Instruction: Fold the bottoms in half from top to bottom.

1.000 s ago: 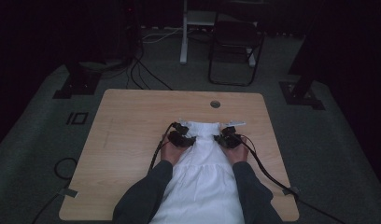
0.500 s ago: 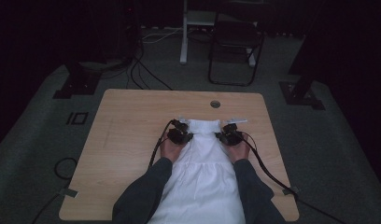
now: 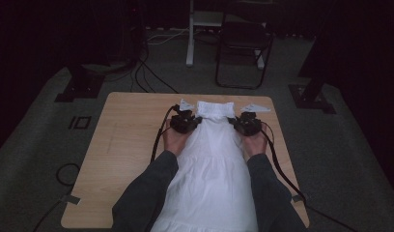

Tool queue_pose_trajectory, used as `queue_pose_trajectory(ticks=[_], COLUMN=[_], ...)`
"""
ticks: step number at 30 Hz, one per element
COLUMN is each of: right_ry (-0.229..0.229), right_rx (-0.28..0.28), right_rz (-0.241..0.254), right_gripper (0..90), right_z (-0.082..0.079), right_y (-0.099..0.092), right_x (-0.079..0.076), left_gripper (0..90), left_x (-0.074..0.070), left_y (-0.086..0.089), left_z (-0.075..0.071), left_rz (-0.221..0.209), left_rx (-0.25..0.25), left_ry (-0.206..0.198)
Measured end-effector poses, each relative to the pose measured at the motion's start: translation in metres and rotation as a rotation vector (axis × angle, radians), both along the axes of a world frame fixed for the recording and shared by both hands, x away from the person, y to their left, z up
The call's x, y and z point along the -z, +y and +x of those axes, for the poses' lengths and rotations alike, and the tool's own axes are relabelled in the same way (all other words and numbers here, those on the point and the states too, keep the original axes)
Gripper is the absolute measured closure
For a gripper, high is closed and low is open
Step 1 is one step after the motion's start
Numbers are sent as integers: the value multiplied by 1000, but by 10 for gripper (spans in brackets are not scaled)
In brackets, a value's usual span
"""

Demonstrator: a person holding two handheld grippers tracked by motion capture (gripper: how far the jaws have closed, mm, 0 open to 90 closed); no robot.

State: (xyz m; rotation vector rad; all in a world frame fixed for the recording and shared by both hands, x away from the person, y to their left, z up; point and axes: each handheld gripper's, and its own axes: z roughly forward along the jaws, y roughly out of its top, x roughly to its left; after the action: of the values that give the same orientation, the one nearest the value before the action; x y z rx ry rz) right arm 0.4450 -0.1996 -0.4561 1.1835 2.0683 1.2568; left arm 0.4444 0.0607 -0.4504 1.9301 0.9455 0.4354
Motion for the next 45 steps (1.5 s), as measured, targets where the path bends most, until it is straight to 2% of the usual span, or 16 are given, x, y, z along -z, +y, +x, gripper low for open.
queue_pose_trajectory(ticks=[5,8,11,14,19,22,23,26,28,30,33,35,39,42,45], right_ry=[-8,-19,-18,0,72,124,144,201,232,251,277,268,245,229,210], right_rx=[-67,-106,-137,-168,-213,-235,-243,-266,-275,-274,-266,-264,-269,-258,-242], right_rz=[-15,-30,-36,-34,-41,-53,-61,-94,-122,-139,-135,-156,-149,-152,-176], right_gripper=[842,842,842,842,841,841,840,840,839,839,839,839,838,838,838], right_z=[-33,-60,-85,-110,-150,-170,-176,-189,-193,-194,-190,-188,-176,-162,-141], right_y=[-4,-5,-6,-7,-6,-3,-1,5,10,13,14,16,14,14,16], right_x=[-2,-3,-1,9,39,58,64,81,91,96,100,102,104,104,103], left_gripper=[818,818,815,813,806,803,802,802,802,801,798,797,792,786,781], left_x=[-1,-1,3,11,37,62,69,91,101,103,103,103,103,102,101], left_y=[8,13,17,21,28,33,35,38,40,41,38,37,35,32,30], left_z=[-33,-55,-79,-101,-139,-162,-167,-175,-174,-169,-165,-163,-156,-150,-142], left_rz=[-13,-15,-16,-2,29,71,82,135,148,131,144,155,157,171,178], left_rx=[65,104,139,175,243,277,282,290,290,290,284,279,251,219,183], left_ry=[-14,-21,-10,9,85,156,185,231,240,243,229,217,205,191,185])
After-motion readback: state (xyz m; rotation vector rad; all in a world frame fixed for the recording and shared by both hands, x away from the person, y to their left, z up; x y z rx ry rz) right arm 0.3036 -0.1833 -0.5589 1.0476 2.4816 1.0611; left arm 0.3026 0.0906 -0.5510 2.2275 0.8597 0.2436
